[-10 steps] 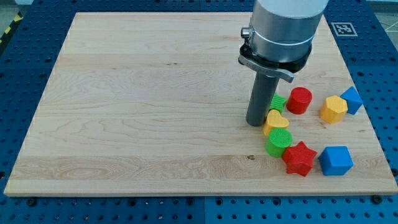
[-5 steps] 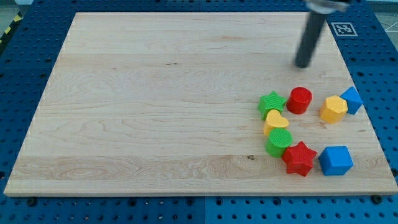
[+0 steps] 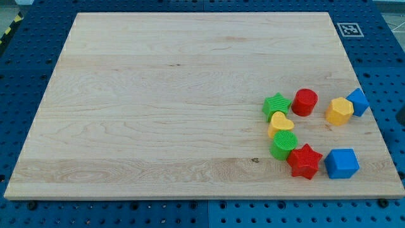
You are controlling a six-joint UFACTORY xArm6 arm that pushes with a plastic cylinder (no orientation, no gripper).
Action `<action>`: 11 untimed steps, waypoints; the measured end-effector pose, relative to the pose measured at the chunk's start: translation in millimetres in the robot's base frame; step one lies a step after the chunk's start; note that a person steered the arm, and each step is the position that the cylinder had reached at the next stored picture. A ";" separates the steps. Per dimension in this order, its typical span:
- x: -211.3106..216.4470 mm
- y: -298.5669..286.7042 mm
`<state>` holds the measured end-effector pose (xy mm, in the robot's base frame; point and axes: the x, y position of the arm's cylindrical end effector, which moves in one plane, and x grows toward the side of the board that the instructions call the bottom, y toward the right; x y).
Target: Slide the yellow hexagon along with red circle a bit left
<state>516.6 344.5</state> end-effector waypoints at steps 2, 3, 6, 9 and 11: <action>16.6 -16.3; 10.8 -30.0; -22.9 -86.8; -38.3 -102.9; -59.3 -116.0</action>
